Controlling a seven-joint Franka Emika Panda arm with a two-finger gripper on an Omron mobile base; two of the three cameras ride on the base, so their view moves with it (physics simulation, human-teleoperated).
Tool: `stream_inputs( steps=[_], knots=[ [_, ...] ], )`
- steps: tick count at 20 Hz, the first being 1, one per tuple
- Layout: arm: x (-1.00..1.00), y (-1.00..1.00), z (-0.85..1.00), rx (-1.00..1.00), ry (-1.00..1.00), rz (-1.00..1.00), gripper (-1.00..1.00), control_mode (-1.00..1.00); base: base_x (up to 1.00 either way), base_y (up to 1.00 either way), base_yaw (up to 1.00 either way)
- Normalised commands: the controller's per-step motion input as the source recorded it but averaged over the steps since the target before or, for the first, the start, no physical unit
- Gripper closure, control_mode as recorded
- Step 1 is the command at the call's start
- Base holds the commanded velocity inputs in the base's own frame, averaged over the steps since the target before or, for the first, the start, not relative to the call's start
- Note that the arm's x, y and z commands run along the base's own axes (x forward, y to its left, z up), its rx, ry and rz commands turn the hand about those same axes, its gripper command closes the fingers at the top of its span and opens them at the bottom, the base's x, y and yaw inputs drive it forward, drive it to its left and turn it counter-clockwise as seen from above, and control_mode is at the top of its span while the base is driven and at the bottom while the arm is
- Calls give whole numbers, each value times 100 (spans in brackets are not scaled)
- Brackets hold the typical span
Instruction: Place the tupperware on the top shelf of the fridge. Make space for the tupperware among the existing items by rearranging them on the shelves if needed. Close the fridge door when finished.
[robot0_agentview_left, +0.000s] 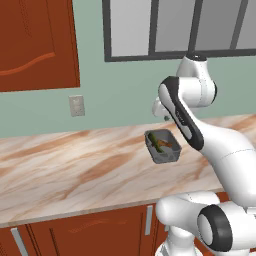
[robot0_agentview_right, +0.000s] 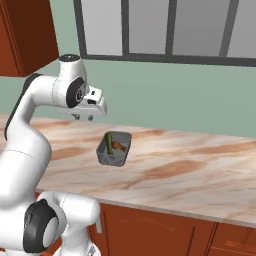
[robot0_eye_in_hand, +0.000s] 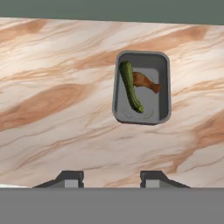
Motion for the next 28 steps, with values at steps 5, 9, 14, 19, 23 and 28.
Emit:
stream_inputs(
  steps=[5, 9, 14, 19, 23, 28],
  knots=[
    [-4, -50, -35, 0, -1, 0, -100, -100, 0, 0, 0],
    [-2, -88, -62, 0, 0, -1, -100, -100, 0, 0, 0],
    [10, -45, -54, 0, 0, 0, -100, -100, 0, 0, 0],
    [58, -24, -29, 0, 0, 0, -100, -100, 0, 0, 0],
    [61, -50, -27, 5, 0, 0, -100, -100, 0, 0, 0],
    [41, -38, -35, 1, 0, 0, -100, -100, 0, 0, 0]
  ],
)
